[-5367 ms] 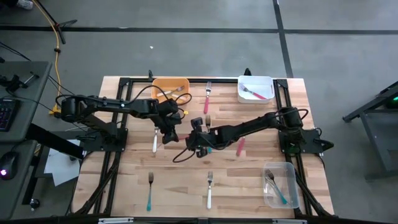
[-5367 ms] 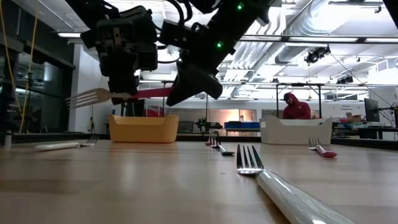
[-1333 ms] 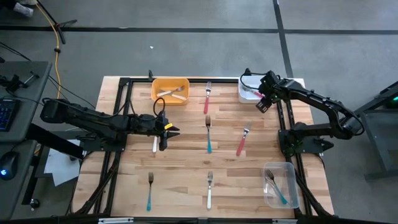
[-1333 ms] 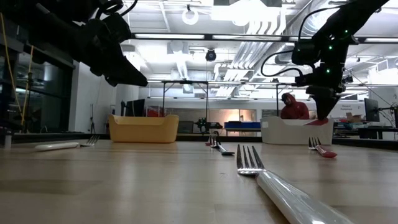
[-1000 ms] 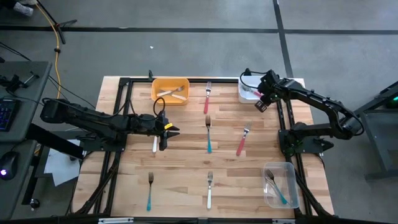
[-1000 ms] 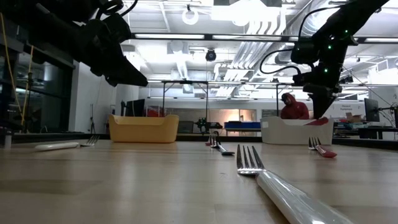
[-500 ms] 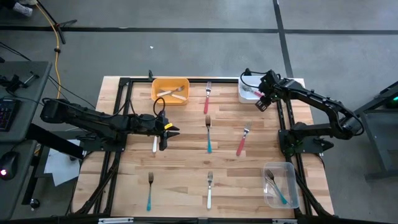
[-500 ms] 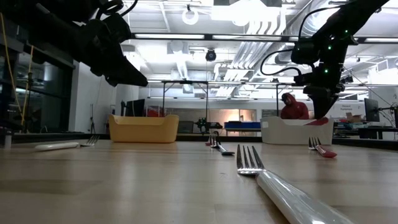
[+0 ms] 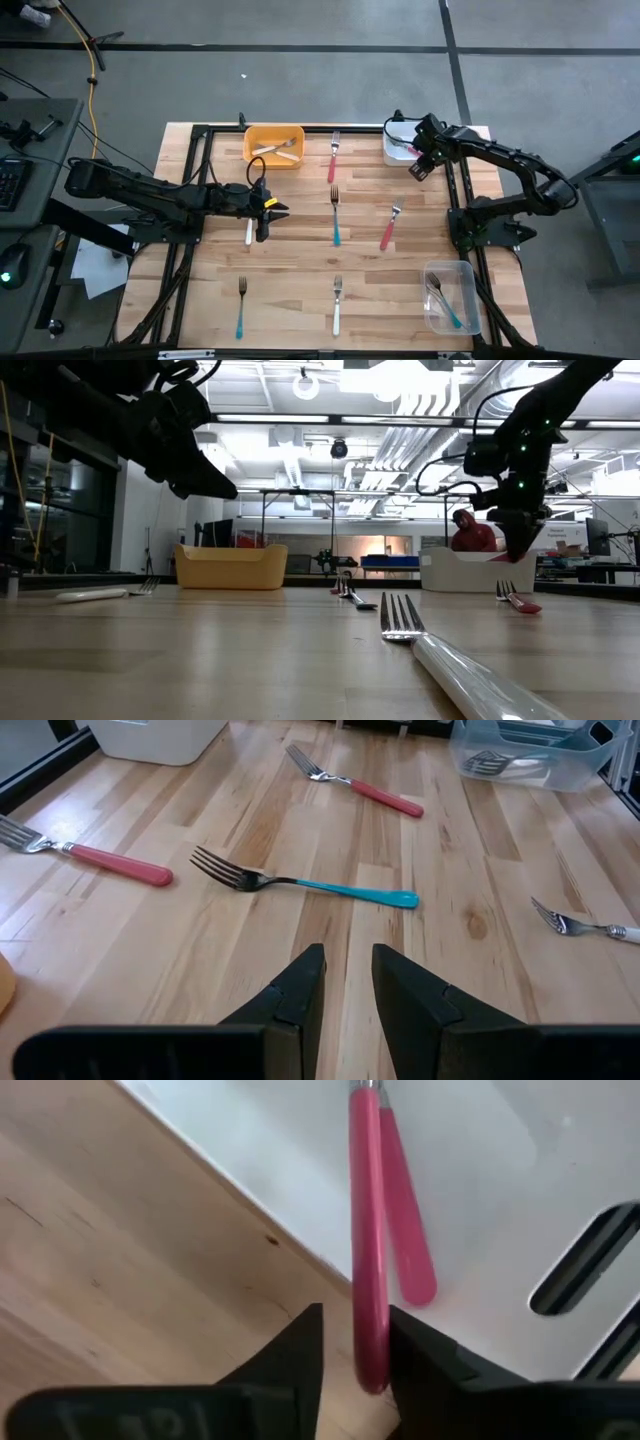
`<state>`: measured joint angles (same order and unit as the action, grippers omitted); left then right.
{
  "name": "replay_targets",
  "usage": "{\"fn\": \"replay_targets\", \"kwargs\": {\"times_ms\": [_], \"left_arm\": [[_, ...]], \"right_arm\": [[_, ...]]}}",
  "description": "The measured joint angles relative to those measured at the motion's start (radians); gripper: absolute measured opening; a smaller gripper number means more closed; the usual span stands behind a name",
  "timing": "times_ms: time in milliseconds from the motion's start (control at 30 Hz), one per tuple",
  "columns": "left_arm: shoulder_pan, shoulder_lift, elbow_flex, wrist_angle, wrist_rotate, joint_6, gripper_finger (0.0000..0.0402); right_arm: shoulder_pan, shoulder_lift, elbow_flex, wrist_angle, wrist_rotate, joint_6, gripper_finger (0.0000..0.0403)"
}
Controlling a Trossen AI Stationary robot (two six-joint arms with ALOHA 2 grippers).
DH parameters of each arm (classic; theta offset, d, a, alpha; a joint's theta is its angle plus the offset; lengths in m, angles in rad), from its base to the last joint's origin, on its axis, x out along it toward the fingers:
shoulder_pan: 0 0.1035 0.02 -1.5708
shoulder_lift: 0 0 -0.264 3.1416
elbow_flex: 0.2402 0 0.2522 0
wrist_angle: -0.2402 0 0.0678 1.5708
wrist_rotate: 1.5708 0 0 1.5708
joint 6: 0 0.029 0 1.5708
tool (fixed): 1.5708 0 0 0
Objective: Sort silverware by color (type)
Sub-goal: Put the bottom left pink fork into the white bin
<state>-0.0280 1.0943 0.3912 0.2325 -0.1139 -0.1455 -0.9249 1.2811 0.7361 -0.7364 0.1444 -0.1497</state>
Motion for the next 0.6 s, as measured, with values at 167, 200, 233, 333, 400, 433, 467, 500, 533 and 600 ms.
{"fn": "replay_targets", "kwargs": {"times_ms": [167,200,233,333,400,433,467,500,533,600], "left_arm": [[0.0,0.0,0.0,0.0,0.001,0.0,0.0078],[0.0,0.0,0.0,0.0,0.002,0.0,0.0079],[0.0,0.0,0.0,0.0,0.002,0.0,0.0079],[0.0,0.0,0.0,0.0,0.003,0.0,0.0078],[0.0,0.0,0.0,0.0,0.003,-0.001,0.0079],[0.0,0.0,0.0,0.0,0.003,-0.001,0.0078],[0.0,0.0,0.0,0.0,0.003,-0.001,0.0078],[0.0,0.0,0.0,0.0,0.003,-0.001,0.0078],[0.0,0.0,0.0,0.0,0.003,-0.001,0.0078],[0.0,0.0,0.0,0.0,0.003,-0.001,0.0078]], "right_arm": [[0.001,0.0,0.005,0.015,-0.002,-0.013,0.004],[0.001,-0.002,0.008,0.016,-0.005,-0.018,0.0029],[0.001,-0.005,0.009,0.02,-0.004,-0.024,0.0025],[0.001,-0.025,0.009,0.024,-0.004,-0.034,0.0025],[0.001,-0.043,0.009,0.023,-0.01,-0.036,0.0026],[0.0,-0.054,0.009,0.022,-0.024,-0.039,0.0028],[-0.001,-0.065,0.009,0.022,-0.05,-0.04,0.0032],[-0.006,-0.073,0.01,0.023,-0.08,-0.042,0.0034],[-0.01,-0.078,0.01,0.024,-0.101,-0.045,0.0035],[-0.02,-0.078,0.011,0.024,-0.116,-0.061,0.0034]]}}
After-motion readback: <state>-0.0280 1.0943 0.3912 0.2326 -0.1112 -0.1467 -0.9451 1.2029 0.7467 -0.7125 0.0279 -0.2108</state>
